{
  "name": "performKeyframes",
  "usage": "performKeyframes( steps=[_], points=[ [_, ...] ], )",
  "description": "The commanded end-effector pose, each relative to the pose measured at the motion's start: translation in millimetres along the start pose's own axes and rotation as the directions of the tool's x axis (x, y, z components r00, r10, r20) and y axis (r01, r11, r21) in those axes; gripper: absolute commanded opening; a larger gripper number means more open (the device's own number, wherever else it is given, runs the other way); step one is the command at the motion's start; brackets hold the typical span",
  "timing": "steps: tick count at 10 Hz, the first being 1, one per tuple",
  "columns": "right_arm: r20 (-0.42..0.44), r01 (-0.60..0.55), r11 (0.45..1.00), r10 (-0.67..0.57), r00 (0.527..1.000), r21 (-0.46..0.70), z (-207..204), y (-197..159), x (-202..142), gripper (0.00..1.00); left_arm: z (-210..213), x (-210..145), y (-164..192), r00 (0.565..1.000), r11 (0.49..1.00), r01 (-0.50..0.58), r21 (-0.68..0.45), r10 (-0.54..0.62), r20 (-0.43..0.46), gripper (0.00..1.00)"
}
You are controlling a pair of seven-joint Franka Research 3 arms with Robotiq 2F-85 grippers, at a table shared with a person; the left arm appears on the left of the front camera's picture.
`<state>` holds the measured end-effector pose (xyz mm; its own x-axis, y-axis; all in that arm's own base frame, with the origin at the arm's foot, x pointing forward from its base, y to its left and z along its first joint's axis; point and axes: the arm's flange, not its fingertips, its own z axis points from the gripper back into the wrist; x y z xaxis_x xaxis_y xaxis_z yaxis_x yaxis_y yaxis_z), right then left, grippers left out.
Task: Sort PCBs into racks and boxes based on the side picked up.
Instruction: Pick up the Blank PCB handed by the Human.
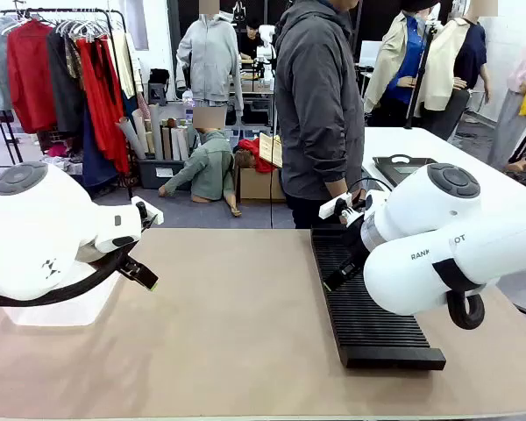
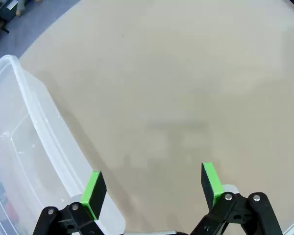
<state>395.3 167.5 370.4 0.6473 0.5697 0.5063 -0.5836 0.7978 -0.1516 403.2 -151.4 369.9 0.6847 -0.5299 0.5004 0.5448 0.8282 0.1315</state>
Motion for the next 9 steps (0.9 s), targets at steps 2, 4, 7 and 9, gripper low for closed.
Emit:
performKeyframes(
  steps=[2, 4, 7, 9],
  points=[
    [0.0, 0.0, 1.0, 0.0, 1.0, 0.0, 0.0, 0.0, 0.0, 1.0, 0.2, 0.1, 0.0, 1.0, 1.0, 0.0, 0.0, 0.0, 0.0, 1.0],
    [0.0, 0.0, 1.0, 0.0, 1.0, 0.0, 0.0, 0.0, 0.0, 1.0, 0.2, 0.1, 0.0, 1.0, 1.0, 0.0, 0.0, 0.0, 0.0, 1.0],
    [0.0, 0.0, 1.0, 0.0, 1.0, 0.0, 0.0, 0.0, 0.0, 1.0, 0.2, 0.1, 0.0, 1.0, 1.0, 0.0, 0.0, 0.0, 0.0, 1.0],
    [0.0, 0.0, 1.0, 0.0, 1.0, 0.0, 0.0, 0.0, 0.0, 1.0, 0.2, 0.1, 0.0, 1.0, 1.0, 0.0, 0.0, 0.0, 0.0, 1.0]
  ],
)
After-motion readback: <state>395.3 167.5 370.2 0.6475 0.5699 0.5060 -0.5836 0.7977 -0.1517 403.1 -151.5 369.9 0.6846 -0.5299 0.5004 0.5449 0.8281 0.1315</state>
